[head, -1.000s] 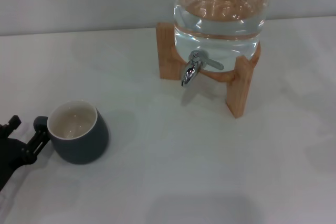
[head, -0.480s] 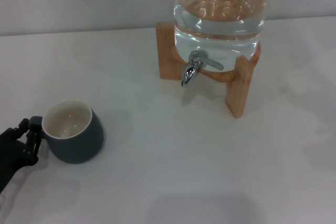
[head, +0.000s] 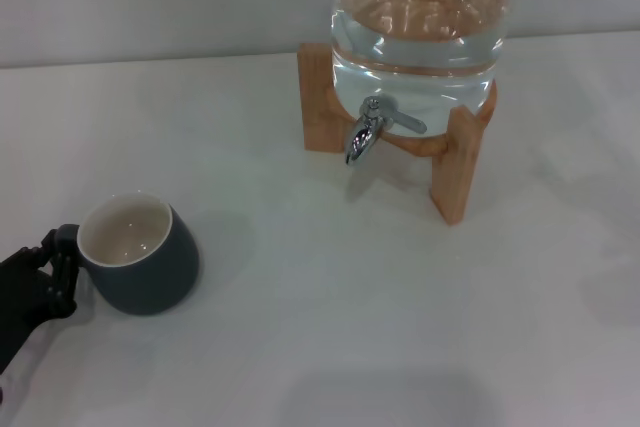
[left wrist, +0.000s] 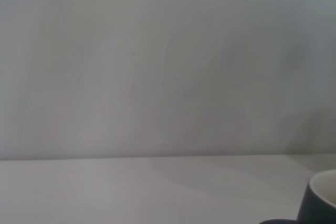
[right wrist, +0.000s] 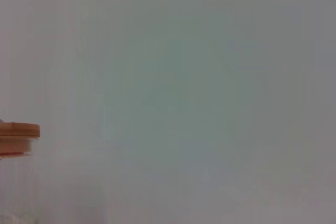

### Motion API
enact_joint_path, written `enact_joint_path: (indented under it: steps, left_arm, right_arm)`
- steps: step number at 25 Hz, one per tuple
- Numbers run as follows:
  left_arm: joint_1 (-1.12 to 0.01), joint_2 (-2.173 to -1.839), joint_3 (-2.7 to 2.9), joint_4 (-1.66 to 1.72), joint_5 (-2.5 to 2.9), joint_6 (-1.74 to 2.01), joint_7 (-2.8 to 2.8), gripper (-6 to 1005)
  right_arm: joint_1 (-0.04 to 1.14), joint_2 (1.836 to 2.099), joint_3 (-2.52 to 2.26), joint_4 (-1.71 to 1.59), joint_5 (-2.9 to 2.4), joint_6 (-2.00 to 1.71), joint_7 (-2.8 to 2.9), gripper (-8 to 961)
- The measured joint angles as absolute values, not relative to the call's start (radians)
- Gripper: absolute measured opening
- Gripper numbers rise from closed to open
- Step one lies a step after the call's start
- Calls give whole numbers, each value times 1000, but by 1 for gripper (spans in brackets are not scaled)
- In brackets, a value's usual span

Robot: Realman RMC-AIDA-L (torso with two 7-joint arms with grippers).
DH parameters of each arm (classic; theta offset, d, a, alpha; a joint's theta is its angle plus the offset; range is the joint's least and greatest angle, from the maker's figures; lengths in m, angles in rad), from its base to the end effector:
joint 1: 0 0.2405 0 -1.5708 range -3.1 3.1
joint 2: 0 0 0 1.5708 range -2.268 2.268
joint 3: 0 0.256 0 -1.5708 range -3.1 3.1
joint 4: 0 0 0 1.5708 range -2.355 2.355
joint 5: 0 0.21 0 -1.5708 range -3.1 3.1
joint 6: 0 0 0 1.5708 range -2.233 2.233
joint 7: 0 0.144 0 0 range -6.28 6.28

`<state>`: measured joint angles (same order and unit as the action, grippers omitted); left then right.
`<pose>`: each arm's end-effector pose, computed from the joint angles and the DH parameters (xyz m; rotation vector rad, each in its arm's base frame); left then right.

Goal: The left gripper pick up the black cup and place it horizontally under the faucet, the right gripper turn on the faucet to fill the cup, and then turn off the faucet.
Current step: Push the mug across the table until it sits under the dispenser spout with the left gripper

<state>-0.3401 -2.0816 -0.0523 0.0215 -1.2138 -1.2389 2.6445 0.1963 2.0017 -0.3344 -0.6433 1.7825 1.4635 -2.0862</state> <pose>-0.3631 0.2659 -0.0415 -1.9183 -0.7325 -0.6814 0.3796 0.2636 0.1607 -1.6444 0.4992 0.8595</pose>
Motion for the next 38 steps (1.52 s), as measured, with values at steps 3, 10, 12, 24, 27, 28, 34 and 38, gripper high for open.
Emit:
enact_joint_path:
  steps: [3, 10, 12, 24, 27, 28, 34, 38]
  left_arm:
    - [-347, -2082, -52, 21, -1212, -1244, 2643, 135]
    - [-372, -2082, -52, 21, -1203, -1260, 2641, 129]
    - [-374, -2082, -52, 21, -1203, -1269, 2642, 129]
    - [-398, -2082, -52, 14, -1171, -1301, 2638, 129]
    - [-401, -2082, -51, 8, -1160, -1299, 2638, 129]
    - [-402, -2083, -51, 7, -1157, -1298, 2638, 129]
    - [-407, -2083, -51, -2, -1149, -1300, 2637, 129]
    - [-407, -2083, -51, -14, -1129, -1300, 2639, 129]
  right_arm:
    - [196, 2002, -334, -638, 1782, 1463, -2086, 842]
    - [194, 2002, -334, -635, 1782, 1463, -2086, 842]
    - [191, 2002, -334, -635, 1782, 1463, -2086, 842]
    - [194, 2002, -334, -635, 1784, 1464, -2086, 842]
    - [193, 2002, -334, -635, 1784, 1465, -2086, 842]
    - [193, 2002, -334, -635, 1784, 1465, -2086, 842]
    - [194, 2002, -334, -635, 1784, 1465, -2086, 842]
    - [193, 2002, -334, -635, 1784, 1465, -2086, 842]
